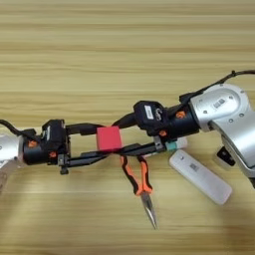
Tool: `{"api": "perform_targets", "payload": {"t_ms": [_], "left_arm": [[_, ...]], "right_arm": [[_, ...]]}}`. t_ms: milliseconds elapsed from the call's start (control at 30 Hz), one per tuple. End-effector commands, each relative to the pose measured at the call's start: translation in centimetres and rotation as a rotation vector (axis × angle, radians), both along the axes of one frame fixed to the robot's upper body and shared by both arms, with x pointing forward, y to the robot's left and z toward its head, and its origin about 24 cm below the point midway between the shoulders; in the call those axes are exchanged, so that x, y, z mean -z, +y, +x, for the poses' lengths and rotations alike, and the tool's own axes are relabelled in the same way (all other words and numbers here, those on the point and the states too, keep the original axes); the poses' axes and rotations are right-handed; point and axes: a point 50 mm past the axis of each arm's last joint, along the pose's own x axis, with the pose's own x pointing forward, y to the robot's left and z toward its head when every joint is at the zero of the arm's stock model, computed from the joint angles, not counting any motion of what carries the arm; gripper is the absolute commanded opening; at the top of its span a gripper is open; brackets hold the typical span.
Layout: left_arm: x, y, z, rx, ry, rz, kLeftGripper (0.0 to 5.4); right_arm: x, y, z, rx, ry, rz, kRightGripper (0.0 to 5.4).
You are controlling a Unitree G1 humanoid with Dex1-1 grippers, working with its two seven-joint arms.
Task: Move the objects on the table
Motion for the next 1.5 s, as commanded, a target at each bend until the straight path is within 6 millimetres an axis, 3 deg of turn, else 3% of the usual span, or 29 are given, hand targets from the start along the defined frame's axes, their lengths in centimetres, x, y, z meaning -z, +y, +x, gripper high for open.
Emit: {"api": "perform_targets", "payload": {"t_ms": [33, 533, 767, 1200, 1500], "left_arm": [[-0.1, 0.1, 0.3, -0.001, -0.021, 0.012, 2.27], [0.3, 0.3, 0.5, -0.035, -0.008, 0.002, 2.26], [0.8, 0.9, 0.4, -0.101, 0.016, -0.03, 2.26], [2.0, 2.1, 1.1, -0.315, 0.071, -0.07, 2.26], [4.8, 2.9, 1.1, -0.491, 0.156, 0.057, 2.26]], "right_arm": [[-0.4, -0.2, 0.2, 0.003, -0.029, -0.012, 3.1], [-0.8, -0.3, 0.1, 0.012, -0.037, 0.011, 4.63], [-2.1, -0.6, 0.0, 0.067, -0.086, 0.146, 5.37], [-3.3, -2.4, -0.3, 0.338, -0.22, 0.422, 5.4], [-4.6, -2.4, -1.6, 0.371, -0.29, 0.542, 5.4]]}}
